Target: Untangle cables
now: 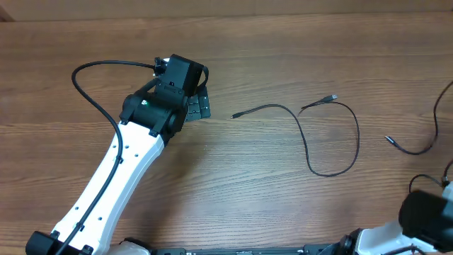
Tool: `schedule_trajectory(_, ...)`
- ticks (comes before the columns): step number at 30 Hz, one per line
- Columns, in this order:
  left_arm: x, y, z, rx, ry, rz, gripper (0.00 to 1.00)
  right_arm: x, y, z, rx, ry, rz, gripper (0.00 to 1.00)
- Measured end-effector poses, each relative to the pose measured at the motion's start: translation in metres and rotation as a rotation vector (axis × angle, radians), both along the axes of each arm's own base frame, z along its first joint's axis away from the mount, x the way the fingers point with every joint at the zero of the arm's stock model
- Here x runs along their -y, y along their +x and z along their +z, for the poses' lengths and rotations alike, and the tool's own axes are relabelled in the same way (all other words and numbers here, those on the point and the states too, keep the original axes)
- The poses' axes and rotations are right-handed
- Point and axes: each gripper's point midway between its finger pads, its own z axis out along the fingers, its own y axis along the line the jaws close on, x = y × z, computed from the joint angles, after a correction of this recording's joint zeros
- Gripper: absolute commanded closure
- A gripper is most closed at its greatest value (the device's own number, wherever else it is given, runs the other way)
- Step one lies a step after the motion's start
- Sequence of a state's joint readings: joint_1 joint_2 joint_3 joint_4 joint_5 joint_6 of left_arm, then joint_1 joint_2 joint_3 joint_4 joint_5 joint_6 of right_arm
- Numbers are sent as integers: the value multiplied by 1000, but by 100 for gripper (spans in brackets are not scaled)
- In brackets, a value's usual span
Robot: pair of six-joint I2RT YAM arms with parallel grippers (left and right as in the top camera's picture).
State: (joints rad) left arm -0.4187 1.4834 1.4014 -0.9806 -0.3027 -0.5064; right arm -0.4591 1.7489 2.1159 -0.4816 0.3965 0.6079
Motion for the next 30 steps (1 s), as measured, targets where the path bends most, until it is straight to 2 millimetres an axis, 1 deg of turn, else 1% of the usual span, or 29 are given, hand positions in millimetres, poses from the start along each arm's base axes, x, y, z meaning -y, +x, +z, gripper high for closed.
schedule_trajectory(1, 0, 0, 0, 0, 0, 0, 0, 7, 2, -12, -39, 10, -10, 96)
schedule_trajectory(2, 0, 0, 0, 0, 1, 0, 0, 22, 5, -36, -104, 31, -32, 96)
schedule_trajectory(3, 0, 0, 0, 0, 1, 0, 0, 32, 6, -51, -145, 47, -46, 96)
schedule_trajectory(4, 0, 0, 0, 0, 0, 0, 0, 50, 7, -82, -222, 83, -71, 96)
schedule_trajectory(6, 0, 0, 0, 0, 0, 0, 0, 67, 5, -120, -319, 137, -96, 96)
schedule_trajectory(7, 0, 0, 0, 0, 0, 0, 0, 87, -1, -168, -428, 207, -128, 96)
schedule_trajectory(8, 0, 0, 0, 0, 0, 0, 0, 95, -4, -186, -468, 234, -140, 96)
schedule_trajectory(9, 0, 0, 0, 0, 1, 0, 0, 98, -12, -208, -535, 280, -151, 96)
schedule_trajectory(11, 0, 0, 0, 0, 0, 0, 0, 109, -29, -239, -616, 344, -179, 96)
schedule_trajectory(13, 0, 0, 0, 0, 0, 0, 0, 116, -57, -265, -675, 449, -234, 96)
schedule_trajectory(15, 0, 0, 0, 0, 1, 0, 0, 121, -75, -274, -672, 511, -282, 96)
schedule_trajectory(19, 0, 0, 0, 0, 0, 0, 0, 142, -134, -305, -663, 666, -432, 96)
schedule_trajectory(20, 0, 0, 0, 0, 1, 0, 0, 147, -146, -311, -660, 689, -461, 96)
schedule_trajectory(21, 0, 0, 0, 0, 1, 0, 0, 150, -153, -315, -657, 705, -477, 96)
schedule_trajectory(22, 0, 0, 0, 0, 0, 0, 0, 154, -166, -324, -653, 739, -498, 78)
schedule_trajectory(23, 0, 0, 0, 0, 1, 0, 0, 156, -175, -330, -648, 768, -505, 64)
schedule_trajectory(24, 0, 0, 0, 0, 0, 0, 0, 156, -176, -333, -636, 789, -496, 34)
schedule_trajectory(25, 0, 0, 0, 0, 1, 0, 0, 157, -176, -334, -612, 811, -481, 23)
schedule_trajectory(26, 0, 0, 0, 0, 1, 0, 0, 155, -172, -335, -598, 827, -458, 13)
schedule_trajectory(28, 0, 0, 0, 0, 0, 0, 0, 151, -165, -337, -591, 843, -412, 7)
schedule_trajectory(29, 0, 0, 0, 0, 1, 0, 0, 147, -158, -338, -598, 850, -356, 2)
schedule_trajectory(30, 0, 0, 0, 0, 1, 0, 0, 146, -157, -338, -598, 851, -345, 2)
